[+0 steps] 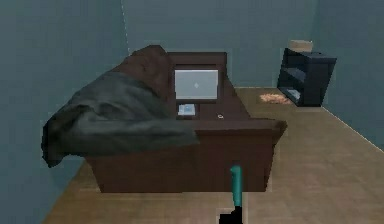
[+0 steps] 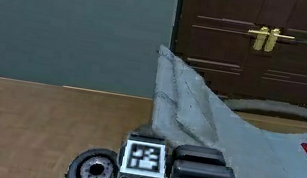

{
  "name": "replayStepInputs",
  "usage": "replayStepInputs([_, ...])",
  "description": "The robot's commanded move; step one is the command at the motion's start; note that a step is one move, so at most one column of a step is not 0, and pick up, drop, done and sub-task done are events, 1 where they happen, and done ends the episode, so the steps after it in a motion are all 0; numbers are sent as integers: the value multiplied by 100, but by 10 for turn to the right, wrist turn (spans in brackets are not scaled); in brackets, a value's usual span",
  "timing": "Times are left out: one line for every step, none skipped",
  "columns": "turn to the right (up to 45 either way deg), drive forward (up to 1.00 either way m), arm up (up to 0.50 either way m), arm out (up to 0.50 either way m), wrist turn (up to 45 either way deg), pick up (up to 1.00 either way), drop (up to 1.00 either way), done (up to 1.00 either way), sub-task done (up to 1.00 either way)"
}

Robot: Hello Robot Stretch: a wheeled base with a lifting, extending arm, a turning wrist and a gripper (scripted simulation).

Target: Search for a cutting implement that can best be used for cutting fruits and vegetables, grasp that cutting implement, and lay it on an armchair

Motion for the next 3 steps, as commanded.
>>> replayStepInputs([0, 15, 0, 0, 0, 0, 0, 0, 0])
replayStepInputs([450, 0, 0, 0, 0, 0, 0, 0, 0])
replayStepInputs([30, 0, 0, 0, 0, 0, 0, 0, 0])
